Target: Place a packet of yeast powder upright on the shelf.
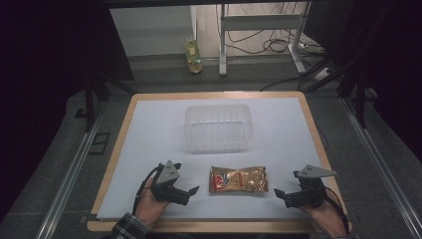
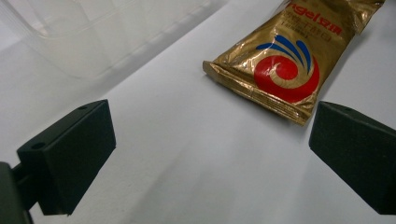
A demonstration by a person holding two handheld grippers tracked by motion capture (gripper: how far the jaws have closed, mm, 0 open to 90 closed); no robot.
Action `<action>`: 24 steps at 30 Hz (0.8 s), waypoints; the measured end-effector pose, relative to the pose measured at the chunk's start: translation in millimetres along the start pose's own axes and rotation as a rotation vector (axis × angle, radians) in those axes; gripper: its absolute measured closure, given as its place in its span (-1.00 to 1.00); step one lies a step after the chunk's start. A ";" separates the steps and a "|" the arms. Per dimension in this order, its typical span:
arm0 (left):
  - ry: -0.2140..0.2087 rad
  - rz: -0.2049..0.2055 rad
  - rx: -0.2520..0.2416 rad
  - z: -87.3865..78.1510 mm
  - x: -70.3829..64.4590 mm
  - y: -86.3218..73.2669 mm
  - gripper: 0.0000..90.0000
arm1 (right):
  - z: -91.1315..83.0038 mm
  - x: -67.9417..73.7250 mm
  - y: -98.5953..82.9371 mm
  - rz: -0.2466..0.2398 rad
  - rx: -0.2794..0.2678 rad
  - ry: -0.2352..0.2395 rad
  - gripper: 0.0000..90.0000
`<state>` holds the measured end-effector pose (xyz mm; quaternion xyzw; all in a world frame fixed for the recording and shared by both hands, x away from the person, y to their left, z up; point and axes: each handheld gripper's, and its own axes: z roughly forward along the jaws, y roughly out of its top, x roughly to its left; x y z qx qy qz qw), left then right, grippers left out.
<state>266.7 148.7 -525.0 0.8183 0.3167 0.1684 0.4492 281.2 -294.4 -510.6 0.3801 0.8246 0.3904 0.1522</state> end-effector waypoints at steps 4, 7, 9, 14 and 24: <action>-0.011 -0.006 -0.017 -2.2 0.2 0.1 -1.00 | 0.8 0.0 0.4 0.007 0.005 -0.013 -1.00; -0.016 -0.008 -0.026 -3.5 0.9 0.1 -1.00 | 0.6 0.8 1.3 0.000 0.004 -0.025 -1.00; -0.013 -0.006 -0.026 -3.7 1.2 0.2 -1.00 | 1.2 1.0 1.1 -0.003 0.013 -0.025 -1.00; -0.014 -0.003 -0.023 -3.5 1.3 0.4 -0.98 | 1.4 1.2 0.9 -0.019 0.035 -0.034 -1.00; -0.029 0.028 -0.015 -0.3 -3.7 2.6 -0.89 | 0.8 4.5 2.5 -0.039 0.062 -0.057 -1.00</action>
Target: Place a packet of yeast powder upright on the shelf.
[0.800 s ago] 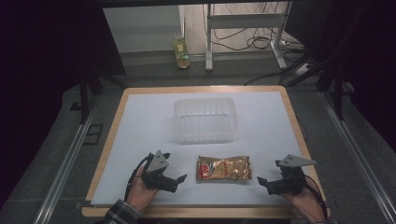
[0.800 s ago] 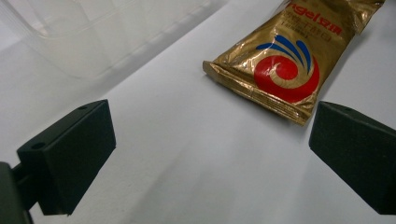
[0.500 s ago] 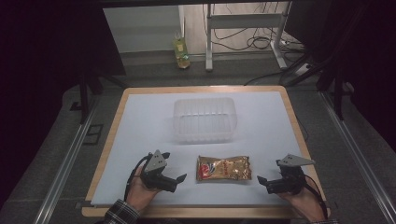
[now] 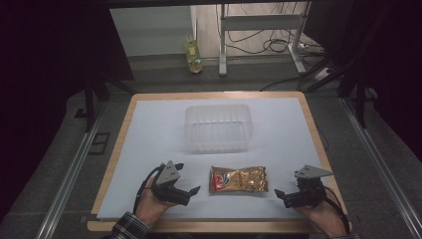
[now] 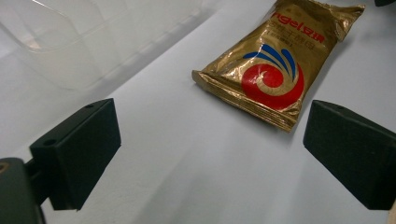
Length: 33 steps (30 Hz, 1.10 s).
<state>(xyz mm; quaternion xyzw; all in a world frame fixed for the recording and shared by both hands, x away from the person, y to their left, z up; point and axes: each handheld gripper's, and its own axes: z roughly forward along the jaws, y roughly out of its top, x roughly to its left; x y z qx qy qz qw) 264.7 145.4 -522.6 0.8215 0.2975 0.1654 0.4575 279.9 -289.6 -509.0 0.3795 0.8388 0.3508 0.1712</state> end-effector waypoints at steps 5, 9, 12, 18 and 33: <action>-0.019 0.012 -0.005 4.0 -3.0 3.3 -0.77 | -0.8 0.5 1.0 0.002 0.000 0.011 -0.97; -0.020 0.038 0.008 11.2 -6.4 6.9 -0.62 | -3.3 0.2 1.8 0.000 -0.014 0.009 -0.90; -0.028 0.066 0.018 18.4 -10.3 10.7 -0.51 | -3.7 0.0 1.9 -0.008 -0.015 0.000 -0.88; -0.071 0.075 0.001 28.7 -16.1 19.1 -0.22 | -2.5 -1.1 1.5 -0.006 -0.010 0.001 -0.86; -0.147 0.080 0.011 52.4 -19.7 29.8 0.66 | -3.4 -1.3 2.2 -0.020 -0.008 -0.001 -0.77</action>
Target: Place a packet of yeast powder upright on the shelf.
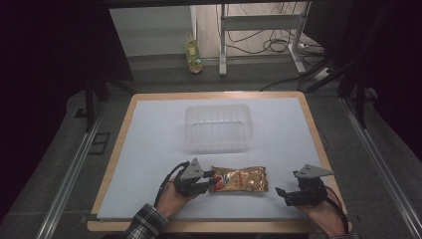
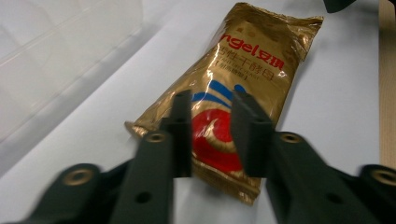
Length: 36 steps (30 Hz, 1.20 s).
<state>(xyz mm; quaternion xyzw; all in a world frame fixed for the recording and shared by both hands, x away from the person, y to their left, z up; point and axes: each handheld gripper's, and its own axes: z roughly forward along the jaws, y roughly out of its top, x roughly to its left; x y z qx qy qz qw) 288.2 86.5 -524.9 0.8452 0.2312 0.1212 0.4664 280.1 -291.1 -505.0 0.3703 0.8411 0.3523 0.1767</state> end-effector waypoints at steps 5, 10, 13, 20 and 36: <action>-0.005 0.023 0.010 8.4 0.5 1.6 0.98 | -0.3 -0.2 0.1 0.004 0.003 0.002 -0.75; -0.045 0.001 0.016 16.9 5.4 -3.6 0.98 | -0.5 -1.0 0.5 0.026 0.010 0.015 -0.70; -0.046 -0.006 0.020 16.9 7.4 -4.6 0.98 | -1.3 -1.6 0.8 0.051 0.019 0.025 -0.65; -0.021 0.008 0.061 16.1 7.4 -4.2 0.99 | -2.7 -1.3 1.7 0.046 0.017 0.030 -0.65; 0.020 0.064 0.153 18.5 6.9 -11.5 0.99 | -4.2 -0.6 6.6 0.057 0.021 0.060 -0.60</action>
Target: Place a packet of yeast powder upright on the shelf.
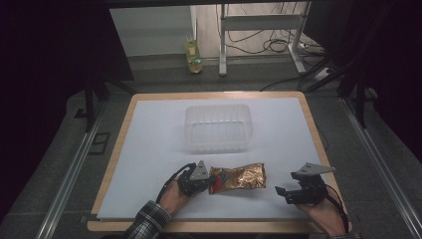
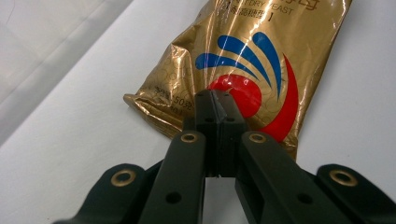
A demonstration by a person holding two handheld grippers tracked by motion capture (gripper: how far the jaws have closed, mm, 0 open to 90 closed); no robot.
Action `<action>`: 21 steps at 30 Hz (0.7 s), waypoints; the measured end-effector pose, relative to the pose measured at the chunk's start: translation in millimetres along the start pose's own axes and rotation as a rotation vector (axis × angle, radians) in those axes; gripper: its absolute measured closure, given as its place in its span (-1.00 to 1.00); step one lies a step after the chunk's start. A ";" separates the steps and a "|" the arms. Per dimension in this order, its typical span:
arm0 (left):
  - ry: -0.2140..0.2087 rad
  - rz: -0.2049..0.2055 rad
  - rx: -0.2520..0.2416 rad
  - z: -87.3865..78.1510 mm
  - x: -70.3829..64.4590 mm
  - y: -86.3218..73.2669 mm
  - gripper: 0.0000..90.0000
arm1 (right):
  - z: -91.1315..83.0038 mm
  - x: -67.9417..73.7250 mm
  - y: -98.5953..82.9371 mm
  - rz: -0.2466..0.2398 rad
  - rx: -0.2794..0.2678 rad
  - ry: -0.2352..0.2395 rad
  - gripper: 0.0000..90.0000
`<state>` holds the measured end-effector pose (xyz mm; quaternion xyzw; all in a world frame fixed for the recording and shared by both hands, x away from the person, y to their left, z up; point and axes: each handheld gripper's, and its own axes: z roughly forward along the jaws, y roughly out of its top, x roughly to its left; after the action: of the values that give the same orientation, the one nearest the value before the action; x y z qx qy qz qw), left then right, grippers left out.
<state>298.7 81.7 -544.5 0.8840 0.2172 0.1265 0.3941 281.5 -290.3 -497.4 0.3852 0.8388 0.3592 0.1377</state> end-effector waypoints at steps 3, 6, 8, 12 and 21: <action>-0.001 0.000 0.001 0.0 0.4 0.0 0.99 | 0.3 0.4 1.2 0.003 -0.001 0.018 -0.59; -0.003 -0.001 0.000 0.1 0.6 -0.1 0.99 | 0.1 0.5 2.9 0.012 -0.009 0.043 -0.58; -0.006 -0.009 -0.001 0.2 0.5 -0.2 0.99 | 0.3 1.2 4.7 0.021 -0.011 0.064 -0.58; -0.011 -0.012 0.002 -0.1 1.3 -0.2 0.99 | 1.7 2.6 8.5 0.032 -0.011 0.094 -0.58; -0.011 -0.008 0.001 -0.1 2.4 0.0 0.99 | 6.9 5.2 23.0 0.104 -0.020 0.169 -0.57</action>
<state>300.8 82.9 -544.4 0.8840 0.2186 0.1201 0.3954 294.1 -272.7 -485.7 0.3951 0.8227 0.4055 0.0513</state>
